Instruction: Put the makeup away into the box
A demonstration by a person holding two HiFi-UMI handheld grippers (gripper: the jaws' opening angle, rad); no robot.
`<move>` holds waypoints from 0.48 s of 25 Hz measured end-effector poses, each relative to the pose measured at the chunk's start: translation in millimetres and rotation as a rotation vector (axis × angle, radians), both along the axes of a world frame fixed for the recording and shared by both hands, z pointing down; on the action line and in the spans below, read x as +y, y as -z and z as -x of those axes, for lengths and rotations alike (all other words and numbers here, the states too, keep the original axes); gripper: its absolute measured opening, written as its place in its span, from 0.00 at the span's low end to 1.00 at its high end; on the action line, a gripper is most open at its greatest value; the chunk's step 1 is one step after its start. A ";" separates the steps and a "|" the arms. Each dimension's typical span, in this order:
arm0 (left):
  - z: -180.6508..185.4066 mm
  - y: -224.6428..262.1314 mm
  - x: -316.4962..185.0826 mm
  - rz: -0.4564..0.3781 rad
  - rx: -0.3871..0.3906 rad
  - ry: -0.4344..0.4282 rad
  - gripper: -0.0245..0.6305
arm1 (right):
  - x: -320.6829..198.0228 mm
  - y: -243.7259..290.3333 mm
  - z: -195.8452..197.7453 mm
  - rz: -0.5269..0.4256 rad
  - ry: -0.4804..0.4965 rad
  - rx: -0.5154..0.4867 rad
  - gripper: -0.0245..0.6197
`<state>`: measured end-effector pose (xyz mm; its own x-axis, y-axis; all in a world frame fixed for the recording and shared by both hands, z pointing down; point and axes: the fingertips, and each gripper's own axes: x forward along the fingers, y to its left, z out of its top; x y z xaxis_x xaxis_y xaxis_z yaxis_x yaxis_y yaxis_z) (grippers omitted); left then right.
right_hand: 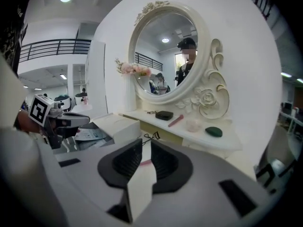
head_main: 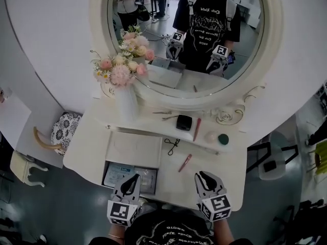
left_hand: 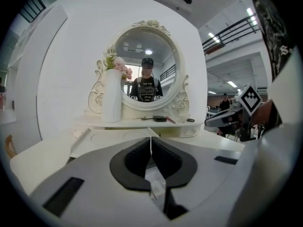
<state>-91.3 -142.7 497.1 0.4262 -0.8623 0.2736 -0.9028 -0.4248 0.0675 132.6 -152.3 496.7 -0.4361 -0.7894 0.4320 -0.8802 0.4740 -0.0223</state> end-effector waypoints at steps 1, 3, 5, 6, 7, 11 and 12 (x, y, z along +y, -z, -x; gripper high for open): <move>-1.5 0.3 0.1 -0.001 -0.001 -0.002 0.07 | -0.1 -0.2 -5.4 -0.003 -0.021 0.007 0.13; -3.7 0.6 0.1 -0.003 -0.004 -0.005 0.07 | 0.0 -0.2 -13.8 -0.011 -0.051 0.013 0.10; -5.2 1.2 0.0 -0.006 -0.007 -0.006 0.07 | -0.2 0.8 -19.0 -0.025 -0.071 0.013 0.06; -5.9 1.6 0.3 -0.007 -0.007 -0.007 0.07 | -0.3 1.7 -20.9 -0.033 -0.079 0.013 0.05; -6.5 2.0 0.8 -0.009 -0.008 -0.008 0.07 | -0.3 2.6 -22.5 -0.041 -0.085 0.012 0.05; -5.7 3.4 2.6 -0.011 -0.014 -0.008 0.07 | -0.9 2.8 -24.2 -0.051 -0.097 0.013 0.05; -5.0 3.9 2.5 -0.012 -0.016 -0.007 0.07 | -0.7 1.8 -24.0 -0.049 -0.096 0.015 0.05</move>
